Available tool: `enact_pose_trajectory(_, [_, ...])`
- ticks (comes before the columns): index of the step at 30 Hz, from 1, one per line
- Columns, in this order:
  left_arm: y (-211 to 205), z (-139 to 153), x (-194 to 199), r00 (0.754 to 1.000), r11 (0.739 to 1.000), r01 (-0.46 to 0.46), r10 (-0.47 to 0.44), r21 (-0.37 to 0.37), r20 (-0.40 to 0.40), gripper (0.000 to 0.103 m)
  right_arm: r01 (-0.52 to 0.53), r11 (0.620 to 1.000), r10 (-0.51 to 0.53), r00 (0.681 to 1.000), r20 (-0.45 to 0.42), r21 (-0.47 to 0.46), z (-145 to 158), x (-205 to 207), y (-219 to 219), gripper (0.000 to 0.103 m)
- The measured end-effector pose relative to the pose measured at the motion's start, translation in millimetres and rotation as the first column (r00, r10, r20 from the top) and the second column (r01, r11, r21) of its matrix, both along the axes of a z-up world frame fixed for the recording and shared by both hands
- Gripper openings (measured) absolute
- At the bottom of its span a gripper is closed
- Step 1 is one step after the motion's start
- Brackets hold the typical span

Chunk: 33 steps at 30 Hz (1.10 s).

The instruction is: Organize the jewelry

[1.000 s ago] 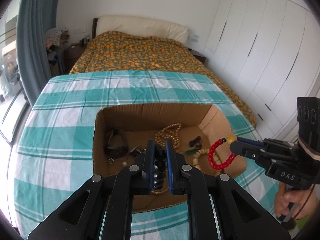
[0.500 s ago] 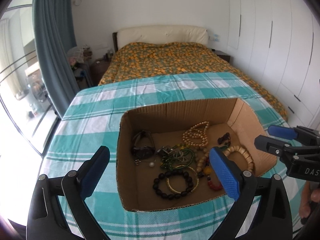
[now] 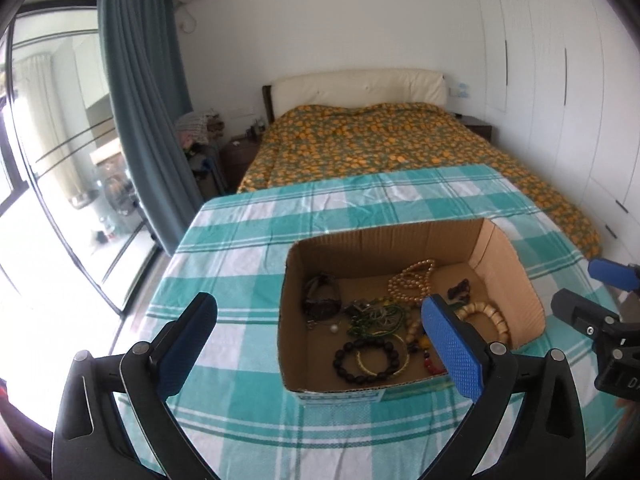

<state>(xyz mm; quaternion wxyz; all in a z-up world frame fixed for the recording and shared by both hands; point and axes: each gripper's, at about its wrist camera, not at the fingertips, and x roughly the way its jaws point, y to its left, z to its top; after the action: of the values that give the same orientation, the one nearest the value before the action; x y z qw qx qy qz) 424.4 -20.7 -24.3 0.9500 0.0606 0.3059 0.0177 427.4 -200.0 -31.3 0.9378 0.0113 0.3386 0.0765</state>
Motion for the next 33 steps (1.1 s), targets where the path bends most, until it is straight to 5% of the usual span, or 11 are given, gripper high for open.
enact_pose_trajectory(15, [-3, 2, -17, 0.998, 0.998, 0.013, -0.017, -0.059, -0.057, 0.103, 0.019, 0.999, -0.018, 1.0, -0.013, 0.04, 16, -29, 1, 0.079])
enact_pose_trajectory(33, [17, 53, -53, 1.0, 0.991, -0.009, 0.007, -0.133, -0.019, 0.103, -0.041, 0.999, 0.041, 0.999, 0.031, -0.013, 68, -63, 30, 0.079])
